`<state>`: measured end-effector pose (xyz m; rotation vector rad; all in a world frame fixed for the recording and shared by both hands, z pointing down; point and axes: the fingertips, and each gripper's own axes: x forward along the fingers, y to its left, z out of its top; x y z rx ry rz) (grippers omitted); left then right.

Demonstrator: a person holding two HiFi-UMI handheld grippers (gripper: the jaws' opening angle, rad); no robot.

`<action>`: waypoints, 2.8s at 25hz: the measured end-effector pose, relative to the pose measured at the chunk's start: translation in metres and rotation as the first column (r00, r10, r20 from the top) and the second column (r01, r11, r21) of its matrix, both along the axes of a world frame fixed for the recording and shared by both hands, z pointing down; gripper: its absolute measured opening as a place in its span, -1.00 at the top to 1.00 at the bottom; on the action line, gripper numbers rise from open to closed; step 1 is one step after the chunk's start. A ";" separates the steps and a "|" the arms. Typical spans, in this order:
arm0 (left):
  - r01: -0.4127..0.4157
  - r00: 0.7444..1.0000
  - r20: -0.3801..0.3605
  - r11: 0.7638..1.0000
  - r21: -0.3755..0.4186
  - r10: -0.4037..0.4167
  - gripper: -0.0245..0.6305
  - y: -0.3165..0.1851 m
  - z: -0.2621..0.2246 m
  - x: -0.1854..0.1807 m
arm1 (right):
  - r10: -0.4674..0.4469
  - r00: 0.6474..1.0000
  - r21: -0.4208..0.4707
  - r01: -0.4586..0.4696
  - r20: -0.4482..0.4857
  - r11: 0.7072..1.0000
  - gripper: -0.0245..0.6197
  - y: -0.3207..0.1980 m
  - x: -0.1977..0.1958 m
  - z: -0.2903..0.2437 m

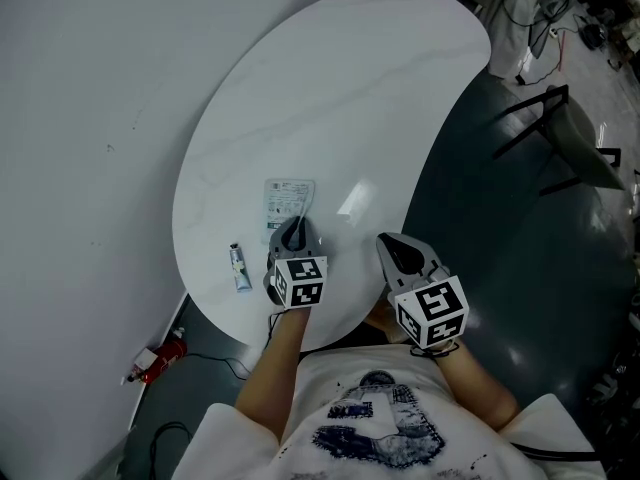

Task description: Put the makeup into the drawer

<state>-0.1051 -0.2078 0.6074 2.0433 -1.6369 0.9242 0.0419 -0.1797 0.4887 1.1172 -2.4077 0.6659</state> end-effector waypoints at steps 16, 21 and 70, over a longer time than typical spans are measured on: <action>0.008 0.996 -0.083 1.000 0.001 -0.007 0.77 0.005 -0.006 -0.004 | 0.060 0.998 0.014 -0.060 -0.001 0.998 0.86 0.017 0.002 -0.011; -0.021 0.995 -0.094 0.999 0.026 0.023 0.77 0.012 -0.020 -0.004 | 0.081 0.997 0.019 -0.081 0.001 0.997 0.86 0.029 -0.005 -0.017; -0.356 0.910 -0.106 0.887 0.294 0.401 0.78 0.211 -0.187 -0.084 | 0.372 0.926 0.193 -0.378 0.063 0.906 0.86 0.251 -0.119 -0.112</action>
